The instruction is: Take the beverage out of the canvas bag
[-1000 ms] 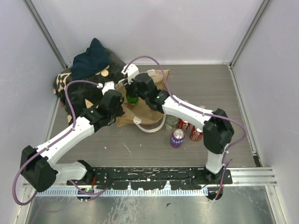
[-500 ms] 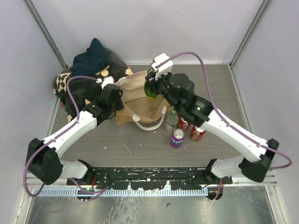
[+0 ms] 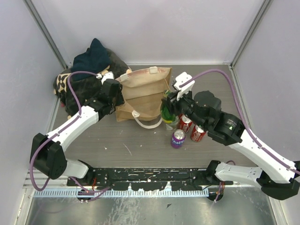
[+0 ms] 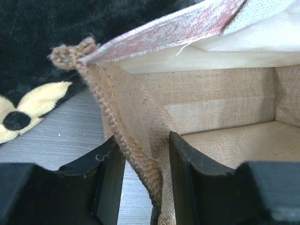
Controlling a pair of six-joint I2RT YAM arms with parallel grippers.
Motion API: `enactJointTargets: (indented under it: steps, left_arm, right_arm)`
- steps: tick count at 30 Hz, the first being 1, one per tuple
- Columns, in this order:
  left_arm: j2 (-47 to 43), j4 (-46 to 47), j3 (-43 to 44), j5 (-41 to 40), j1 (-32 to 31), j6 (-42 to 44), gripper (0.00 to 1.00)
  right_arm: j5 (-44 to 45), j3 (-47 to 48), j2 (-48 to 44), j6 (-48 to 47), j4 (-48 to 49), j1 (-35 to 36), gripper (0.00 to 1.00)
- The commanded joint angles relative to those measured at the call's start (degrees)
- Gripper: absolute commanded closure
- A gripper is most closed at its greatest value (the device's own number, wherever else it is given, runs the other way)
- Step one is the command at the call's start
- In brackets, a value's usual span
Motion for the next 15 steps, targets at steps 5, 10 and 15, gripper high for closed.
enactJointTargets:
  steps: [5,10,15]
  left_arm:
    - [-0.7,-0.8,3.1,-1.7,0.9,2.3,0.48]
    - [-2.2,-2.0,3.1,-2.8,1.0,2.9,0.37]
    - [-3.6,-2.3,2.6,-2.9,1.0,3.0,0.21]
  right_arm:
    - [-11.8,-12.0,-1.1,10.0,14.5,0.3,0.99]
    - [-10.1,-17.5,0.2,11.5,17.7,0.8,1.00]
    - [-6.5,-23.2,-0.6,11.0,21.2,0.8,0.99]
